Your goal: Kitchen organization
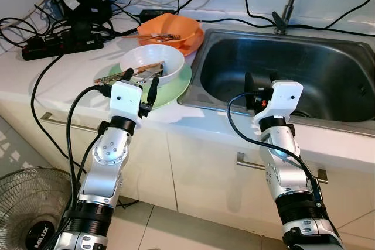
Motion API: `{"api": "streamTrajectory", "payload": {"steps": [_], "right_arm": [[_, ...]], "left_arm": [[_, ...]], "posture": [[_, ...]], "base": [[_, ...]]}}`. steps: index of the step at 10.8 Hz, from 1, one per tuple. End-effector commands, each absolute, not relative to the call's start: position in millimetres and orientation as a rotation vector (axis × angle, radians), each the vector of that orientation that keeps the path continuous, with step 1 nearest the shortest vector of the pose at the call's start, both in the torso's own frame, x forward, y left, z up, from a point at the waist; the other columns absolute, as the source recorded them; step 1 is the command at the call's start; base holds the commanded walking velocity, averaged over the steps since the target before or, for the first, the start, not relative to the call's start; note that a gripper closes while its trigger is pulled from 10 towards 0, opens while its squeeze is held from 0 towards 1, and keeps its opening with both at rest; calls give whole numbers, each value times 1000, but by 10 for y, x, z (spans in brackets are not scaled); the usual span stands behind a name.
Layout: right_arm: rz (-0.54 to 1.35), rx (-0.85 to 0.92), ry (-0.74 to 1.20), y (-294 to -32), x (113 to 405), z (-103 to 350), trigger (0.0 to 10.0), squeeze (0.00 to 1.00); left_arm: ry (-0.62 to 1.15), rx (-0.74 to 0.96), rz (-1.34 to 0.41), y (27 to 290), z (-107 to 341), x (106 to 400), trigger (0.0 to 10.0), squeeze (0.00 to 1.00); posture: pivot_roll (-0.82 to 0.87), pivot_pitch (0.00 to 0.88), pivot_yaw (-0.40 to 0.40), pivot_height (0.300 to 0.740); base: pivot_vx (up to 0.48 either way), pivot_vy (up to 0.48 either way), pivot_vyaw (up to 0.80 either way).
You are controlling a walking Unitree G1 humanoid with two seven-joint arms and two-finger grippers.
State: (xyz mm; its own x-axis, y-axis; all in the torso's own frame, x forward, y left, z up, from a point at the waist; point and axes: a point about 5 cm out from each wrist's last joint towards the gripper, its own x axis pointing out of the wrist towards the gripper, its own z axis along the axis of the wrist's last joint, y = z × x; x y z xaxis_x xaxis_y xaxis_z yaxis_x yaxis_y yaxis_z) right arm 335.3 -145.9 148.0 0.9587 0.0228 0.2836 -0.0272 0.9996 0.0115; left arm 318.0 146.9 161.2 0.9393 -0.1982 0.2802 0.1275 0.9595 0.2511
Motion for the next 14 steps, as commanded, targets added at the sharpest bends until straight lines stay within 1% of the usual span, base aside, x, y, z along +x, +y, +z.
{"api": "streamTrajectory", "payload": {"steps": [1, 2, 3, 7, 12, 13, 14], "right_arm": [[21, 29, -318, -1450, 3366, 1552, 10000, 0], [22, 29, -316, -1447, 3366, 1548, 10000, 0], [23, 28, -314, -1445, 3365, 1544, 10000, 0], [20, 26, -313, -1450, 3366, 1540, 10000, 0], [20, 27, -313, -1447, 3376, 1544, 10000, 0], [18, 25, -313, -1450, 3377, 1544, 10000, 0], [19, 25, -313, -1450, 3379, 1546, 10000, 0]], "left_arm": [[-313, 237, -181, 1457, 1622, 3191, 1451, 0], [-313, 237, -183, 1454, 1618, 3189, 510, 0], [-311, 237, -189, 1442, 1611, 3186, 0, 0], [-317, 237, -199, 1429, 1631, 3195, 0, 0], [-371, 219, -226, 1386, 1815, 3211, 0, 0], [-395, 200, -242, 1354, 1898, 3214, 4471, 0], [-425, 160, -255, 1319, 2009, 3213, 10000, 0]], "posture": [[55, 0, 53, 740], [55, 0, 53, 740], [54, 0, 53, 740], [55, 0, 51, 740], [56, 0, 50, 740], [56, 0, 50, 740], [57, 0, 50, 740]], "base": [[0, 0, 0], [0, 0, 0], [0, 0, 0], [0, 0, 0], [0, 0, 0], [0, 0, 0], [0, 0, 0]]}}
